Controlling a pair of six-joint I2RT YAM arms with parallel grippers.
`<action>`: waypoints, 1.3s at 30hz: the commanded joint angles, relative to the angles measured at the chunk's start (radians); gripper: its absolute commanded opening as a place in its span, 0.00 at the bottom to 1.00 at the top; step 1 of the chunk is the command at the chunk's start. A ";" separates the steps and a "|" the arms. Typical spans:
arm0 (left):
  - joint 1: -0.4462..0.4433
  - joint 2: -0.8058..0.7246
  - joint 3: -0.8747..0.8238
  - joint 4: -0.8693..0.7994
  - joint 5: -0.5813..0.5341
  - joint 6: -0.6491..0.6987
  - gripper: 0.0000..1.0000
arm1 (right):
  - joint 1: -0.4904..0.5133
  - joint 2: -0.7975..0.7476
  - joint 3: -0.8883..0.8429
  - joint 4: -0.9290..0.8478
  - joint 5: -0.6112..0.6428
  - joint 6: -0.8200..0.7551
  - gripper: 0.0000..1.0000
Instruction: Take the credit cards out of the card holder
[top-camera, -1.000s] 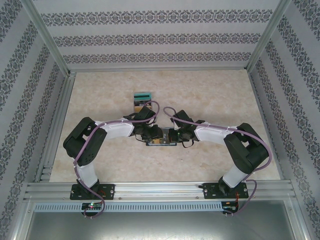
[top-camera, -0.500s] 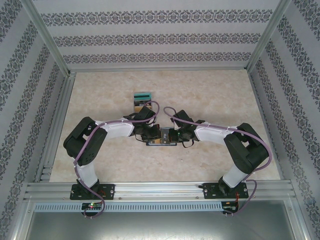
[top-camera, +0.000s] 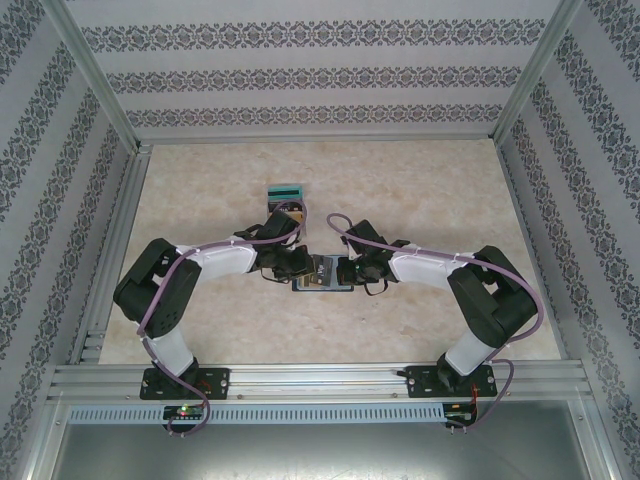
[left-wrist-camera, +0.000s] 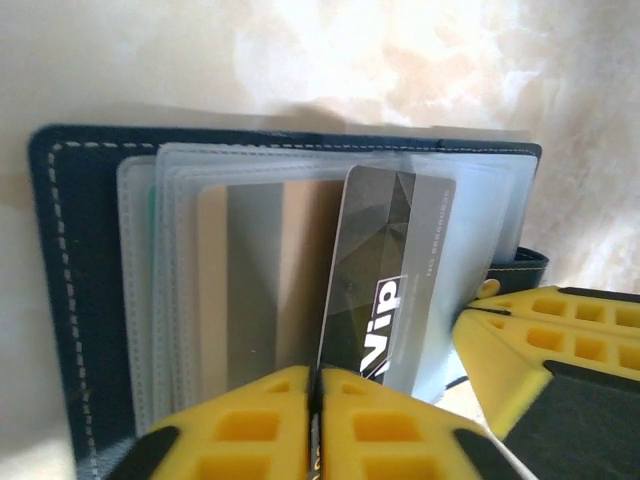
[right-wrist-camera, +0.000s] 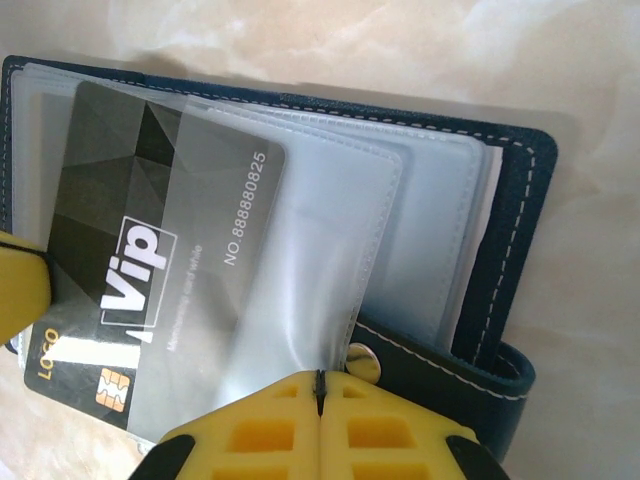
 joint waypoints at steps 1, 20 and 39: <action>0.005 0.022 -0.010 0.045 0.038 -0.002 0.23 | 0.010 0.022 0.005 -0.044 0.005 -0.008 0.08; 0.007 0.016 -0.026 0.031 0.015 0.020 0.00 | 0.009 0.018 0.003 -0.048 0.009 -0.010 0.08; 0.110 -0.240 -0.065 -0.184 -0.089 0.174 0.00 | 0.005 0.004 0.018 -0.057 0.012 -0.019 0.10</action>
